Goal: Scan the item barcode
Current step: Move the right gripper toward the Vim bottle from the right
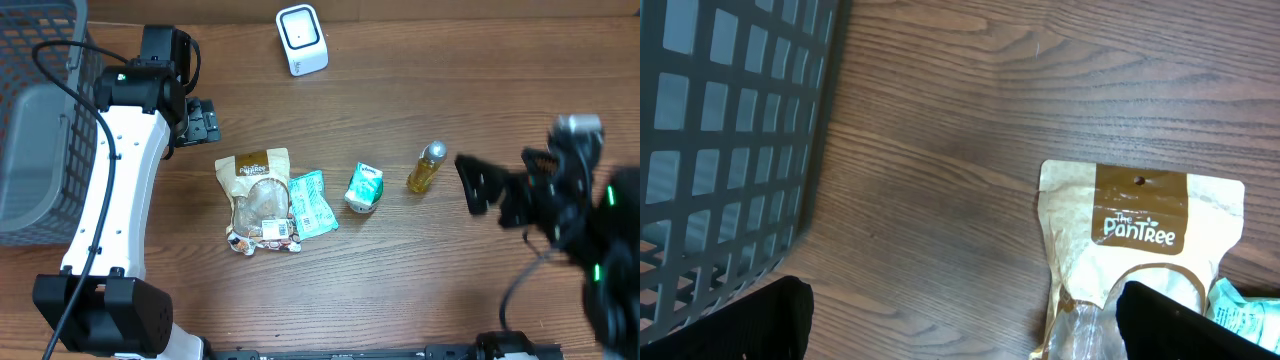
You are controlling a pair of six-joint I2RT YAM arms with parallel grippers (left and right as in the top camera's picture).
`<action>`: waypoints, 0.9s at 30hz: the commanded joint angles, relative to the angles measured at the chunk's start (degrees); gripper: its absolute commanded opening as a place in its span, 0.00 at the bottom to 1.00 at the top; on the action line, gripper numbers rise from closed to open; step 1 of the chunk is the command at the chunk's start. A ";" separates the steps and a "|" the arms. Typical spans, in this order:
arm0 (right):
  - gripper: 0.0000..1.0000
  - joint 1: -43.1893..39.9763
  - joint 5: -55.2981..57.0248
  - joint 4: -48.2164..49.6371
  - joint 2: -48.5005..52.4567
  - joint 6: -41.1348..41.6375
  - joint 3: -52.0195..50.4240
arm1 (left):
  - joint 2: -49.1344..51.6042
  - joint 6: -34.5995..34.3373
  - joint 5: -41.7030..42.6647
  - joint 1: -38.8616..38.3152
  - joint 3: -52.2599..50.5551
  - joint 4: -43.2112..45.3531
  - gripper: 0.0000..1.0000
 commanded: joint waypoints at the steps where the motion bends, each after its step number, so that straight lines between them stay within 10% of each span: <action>1: 1.00 0.42 -0.20 -2.49 9.03 -0.13 5.88 | 0.26 0.39 -0.74 0.26 0.79 0.04 1.00; 12: 1.00 0.42 -1.84 -4.68 28.89 -0.11 6.71 | 0.26 0.39 -0.74 0.26 0.79 0.04 1.00; 27: 1.00 0.42 1.60 0.07 31.32 0.17 6.71 | 0.26 0.39 -0.74 0.26 0.79 0.04 0.99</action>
